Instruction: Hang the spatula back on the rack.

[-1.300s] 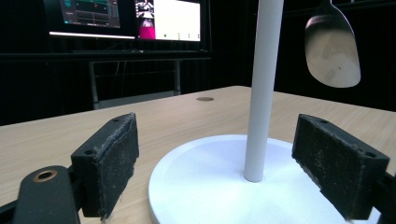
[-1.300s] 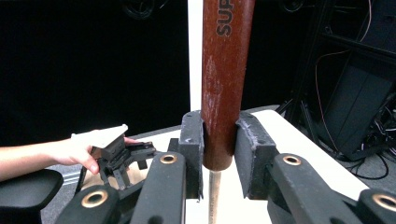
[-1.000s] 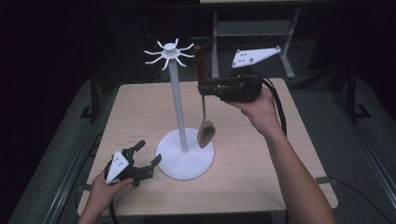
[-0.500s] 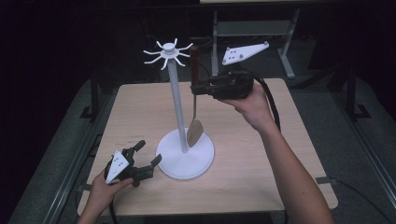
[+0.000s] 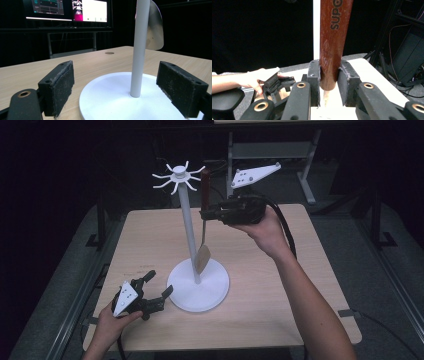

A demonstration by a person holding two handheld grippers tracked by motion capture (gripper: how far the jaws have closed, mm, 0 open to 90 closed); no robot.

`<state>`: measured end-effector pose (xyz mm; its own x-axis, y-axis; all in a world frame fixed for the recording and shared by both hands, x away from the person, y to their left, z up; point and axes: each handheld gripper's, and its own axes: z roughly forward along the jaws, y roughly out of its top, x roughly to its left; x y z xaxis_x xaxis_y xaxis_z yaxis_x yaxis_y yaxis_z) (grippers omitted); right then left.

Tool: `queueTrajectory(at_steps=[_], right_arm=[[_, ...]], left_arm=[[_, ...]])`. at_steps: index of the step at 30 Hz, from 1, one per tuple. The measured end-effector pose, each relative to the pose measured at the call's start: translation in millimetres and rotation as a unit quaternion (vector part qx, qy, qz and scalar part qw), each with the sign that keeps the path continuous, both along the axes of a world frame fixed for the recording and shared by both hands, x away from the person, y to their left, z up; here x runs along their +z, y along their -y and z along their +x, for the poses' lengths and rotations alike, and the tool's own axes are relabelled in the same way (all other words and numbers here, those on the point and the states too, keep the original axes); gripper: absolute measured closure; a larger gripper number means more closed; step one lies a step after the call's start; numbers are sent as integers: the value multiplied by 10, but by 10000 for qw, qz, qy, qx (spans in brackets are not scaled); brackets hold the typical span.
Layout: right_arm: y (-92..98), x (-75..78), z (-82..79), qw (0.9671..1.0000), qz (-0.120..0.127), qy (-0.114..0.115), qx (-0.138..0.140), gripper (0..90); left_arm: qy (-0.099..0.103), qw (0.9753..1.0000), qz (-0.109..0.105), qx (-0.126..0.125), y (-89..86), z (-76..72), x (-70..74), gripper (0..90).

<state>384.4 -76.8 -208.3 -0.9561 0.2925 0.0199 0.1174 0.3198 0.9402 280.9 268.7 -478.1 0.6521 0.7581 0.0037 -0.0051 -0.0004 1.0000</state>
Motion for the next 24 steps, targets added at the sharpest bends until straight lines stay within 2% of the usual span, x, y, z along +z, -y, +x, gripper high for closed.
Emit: queueTrajectory(at_steps=[9, 13, 15, 19, 24], right_arm=[[-10, 6, -9, 10000, -38, 39, -19, 705], [47, -7, -39, 9999, 60, 48, -103, 617], [98, -27, -60, 9998, 89, 8, -161, 574], [259, -113, -115, 9995, 121, -5, -305, 508], [441, -250, -148, 9983, 101, -34, -566, 441]], left_arm=[[0, 10000, 27, 3, -3, 0, 0, 140], [-8, 10000, 21, 4, -1, 1, 0, 140], [-13, 10000, -35, 1, 11, 4, -2, 140], [-30, 10000, 48, 17, 5, 8, 2, 140], [-22, 10000, 34, 31, 12, 9, -1, 140]])
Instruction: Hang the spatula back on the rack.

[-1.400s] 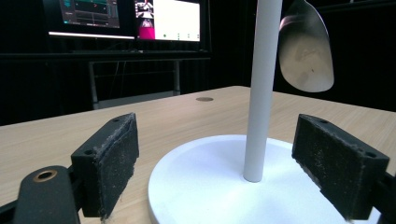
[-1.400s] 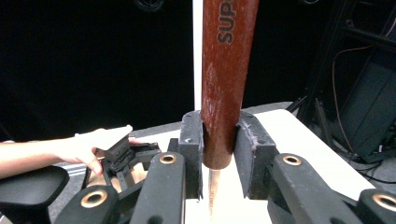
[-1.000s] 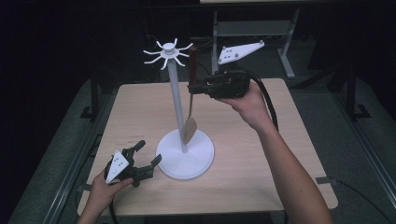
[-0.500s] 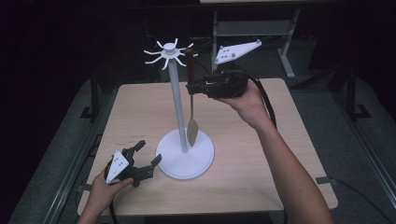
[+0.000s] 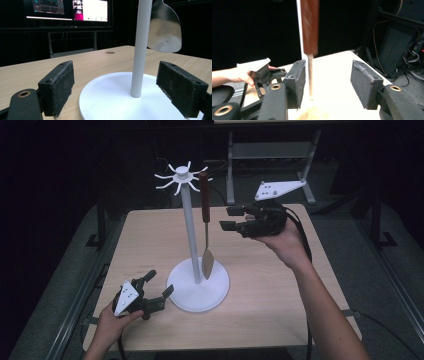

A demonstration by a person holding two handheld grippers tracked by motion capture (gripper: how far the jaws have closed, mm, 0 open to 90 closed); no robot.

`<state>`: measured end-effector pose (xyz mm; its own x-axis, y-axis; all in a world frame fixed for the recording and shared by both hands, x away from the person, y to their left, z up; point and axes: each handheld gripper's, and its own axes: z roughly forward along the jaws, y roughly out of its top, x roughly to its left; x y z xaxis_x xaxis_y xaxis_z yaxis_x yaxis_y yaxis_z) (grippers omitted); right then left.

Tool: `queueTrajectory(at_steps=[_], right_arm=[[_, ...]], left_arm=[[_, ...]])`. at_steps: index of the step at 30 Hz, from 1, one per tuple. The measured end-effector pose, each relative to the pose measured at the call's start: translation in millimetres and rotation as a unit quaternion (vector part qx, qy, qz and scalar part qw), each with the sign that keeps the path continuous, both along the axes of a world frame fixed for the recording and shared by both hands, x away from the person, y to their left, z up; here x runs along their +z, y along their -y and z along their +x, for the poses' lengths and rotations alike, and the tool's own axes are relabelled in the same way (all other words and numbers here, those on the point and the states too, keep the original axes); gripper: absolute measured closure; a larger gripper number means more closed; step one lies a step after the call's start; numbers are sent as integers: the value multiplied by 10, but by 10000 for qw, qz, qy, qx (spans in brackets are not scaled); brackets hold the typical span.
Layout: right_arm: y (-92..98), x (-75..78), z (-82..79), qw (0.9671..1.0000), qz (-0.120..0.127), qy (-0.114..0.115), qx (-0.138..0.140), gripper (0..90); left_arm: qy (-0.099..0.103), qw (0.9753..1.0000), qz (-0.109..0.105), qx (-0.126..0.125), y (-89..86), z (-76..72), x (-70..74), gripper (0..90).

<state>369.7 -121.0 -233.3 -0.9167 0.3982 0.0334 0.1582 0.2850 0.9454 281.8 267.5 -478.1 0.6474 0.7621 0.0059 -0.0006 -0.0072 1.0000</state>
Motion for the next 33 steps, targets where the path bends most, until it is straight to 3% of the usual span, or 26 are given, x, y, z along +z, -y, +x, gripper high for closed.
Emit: queueTrajectory(at_steps=[12, 33], right_arm=[[323, -371, -35, 9977, -179, -278, -593, 313], [715, -1060, -185, 9866, -578, -675, -1371, 198]], left_arm=[[22, 10000, -26, 2, 1, -4, -2, 140], [4, 10000, -13, 6, -3, -7, -3, 140]])
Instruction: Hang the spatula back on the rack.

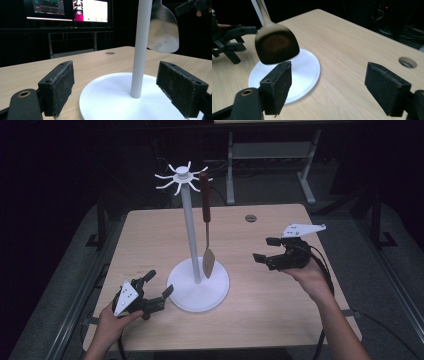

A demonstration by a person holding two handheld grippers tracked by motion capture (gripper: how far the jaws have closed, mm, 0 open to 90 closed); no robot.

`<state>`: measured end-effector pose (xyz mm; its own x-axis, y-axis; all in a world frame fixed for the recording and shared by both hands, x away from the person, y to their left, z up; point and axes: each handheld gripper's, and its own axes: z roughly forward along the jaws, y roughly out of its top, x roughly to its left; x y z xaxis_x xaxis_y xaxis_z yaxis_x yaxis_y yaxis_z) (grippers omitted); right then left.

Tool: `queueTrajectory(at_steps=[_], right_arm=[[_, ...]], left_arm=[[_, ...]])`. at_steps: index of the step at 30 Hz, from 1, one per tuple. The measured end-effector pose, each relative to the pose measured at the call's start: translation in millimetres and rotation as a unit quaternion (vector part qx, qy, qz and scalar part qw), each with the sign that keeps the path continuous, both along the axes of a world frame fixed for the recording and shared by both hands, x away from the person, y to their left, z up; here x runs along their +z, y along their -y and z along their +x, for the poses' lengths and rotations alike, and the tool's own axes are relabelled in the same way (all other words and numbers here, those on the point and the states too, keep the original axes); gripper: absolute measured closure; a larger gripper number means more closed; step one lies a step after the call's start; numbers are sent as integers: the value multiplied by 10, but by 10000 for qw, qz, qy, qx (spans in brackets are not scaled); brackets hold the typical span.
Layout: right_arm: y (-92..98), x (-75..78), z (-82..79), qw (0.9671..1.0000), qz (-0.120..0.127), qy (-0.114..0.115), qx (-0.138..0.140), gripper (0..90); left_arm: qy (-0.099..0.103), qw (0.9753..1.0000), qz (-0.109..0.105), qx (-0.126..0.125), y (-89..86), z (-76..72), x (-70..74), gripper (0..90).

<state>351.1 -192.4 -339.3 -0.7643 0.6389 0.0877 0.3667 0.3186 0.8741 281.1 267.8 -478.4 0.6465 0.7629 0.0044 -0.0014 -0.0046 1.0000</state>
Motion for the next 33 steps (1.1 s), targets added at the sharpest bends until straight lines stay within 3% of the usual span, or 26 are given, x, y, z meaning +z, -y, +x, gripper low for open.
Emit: queueTrajectory(at_steps=[15, 28, 33], right_arm=[[222, -417, -164, 9979, -308, -296, -481, 133], [398, -730, -301, 9928, -644, -539, -857, 92], [484, -870, -351, 9893, -781, -700, -1013, 76]], left_arm=[[9, 10000, -24, 1, 0, 1, -2, 140], [7, 10000, 11, -5, -7, 0, -1, 140], [21, 10000, 18, -6, -13, 3, -1, 140]])
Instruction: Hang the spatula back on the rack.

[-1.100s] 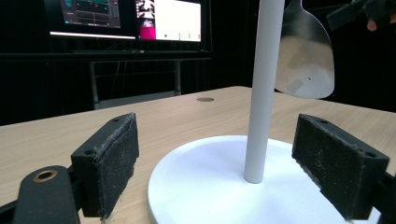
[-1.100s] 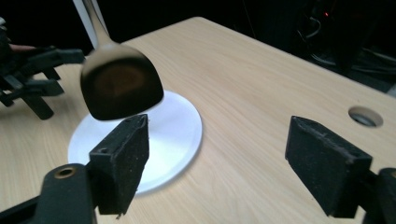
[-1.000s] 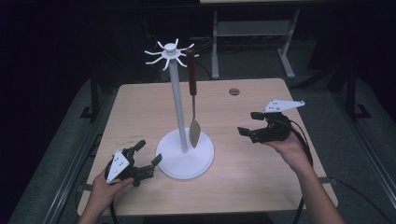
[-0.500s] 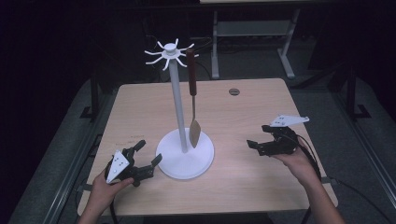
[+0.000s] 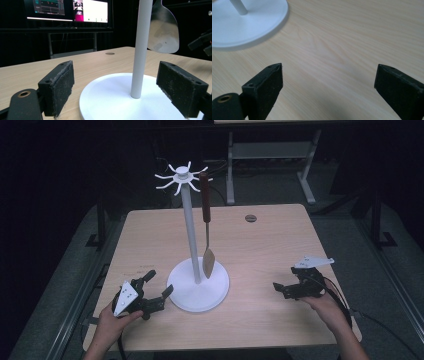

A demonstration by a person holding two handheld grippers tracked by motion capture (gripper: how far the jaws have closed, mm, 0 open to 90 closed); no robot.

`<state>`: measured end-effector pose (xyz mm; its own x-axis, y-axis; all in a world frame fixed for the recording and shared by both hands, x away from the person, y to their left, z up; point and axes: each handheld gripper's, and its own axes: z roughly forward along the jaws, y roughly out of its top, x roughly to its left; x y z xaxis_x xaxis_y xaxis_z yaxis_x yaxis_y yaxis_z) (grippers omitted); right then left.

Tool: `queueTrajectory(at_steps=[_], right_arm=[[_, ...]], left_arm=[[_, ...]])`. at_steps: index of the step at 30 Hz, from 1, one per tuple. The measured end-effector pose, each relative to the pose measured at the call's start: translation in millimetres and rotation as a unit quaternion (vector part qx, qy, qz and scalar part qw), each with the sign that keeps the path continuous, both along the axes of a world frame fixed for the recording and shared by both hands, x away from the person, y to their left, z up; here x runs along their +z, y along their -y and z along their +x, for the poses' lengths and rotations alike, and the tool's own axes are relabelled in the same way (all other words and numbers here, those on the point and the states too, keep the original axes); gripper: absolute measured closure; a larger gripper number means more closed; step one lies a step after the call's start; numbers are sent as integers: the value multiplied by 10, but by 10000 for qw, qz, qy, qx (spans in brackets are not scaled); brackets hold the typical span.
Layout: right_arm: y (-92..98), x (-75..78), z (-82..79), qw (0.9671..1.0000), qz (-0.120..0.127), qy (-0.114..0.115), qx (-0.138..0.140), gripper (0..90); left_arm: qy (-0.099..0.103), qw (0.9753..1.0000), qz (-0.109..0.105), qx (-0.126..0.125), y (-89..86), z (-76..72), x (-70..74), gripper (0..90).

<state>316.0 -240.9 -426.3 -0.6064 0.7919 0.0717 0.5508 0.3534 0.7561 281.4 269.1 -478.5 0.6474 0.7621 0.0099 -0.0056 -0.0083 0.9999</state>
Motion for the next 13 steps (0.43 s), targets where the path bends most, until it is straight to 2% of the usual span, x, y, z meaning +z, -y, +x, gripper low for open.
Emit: queueTrajectory(at_steps=[6, 13], right_arm=[[103, -115, -44, 9999, -53, -95, -122, 76], [95, -133, -36, 9999, -46, -119, -99, 75]], left_arm=[[-1, 10000, 3, 5, 0, -1, 1, 140], [-13, 10000, 0, 23, 6, -2, 2, 140]])
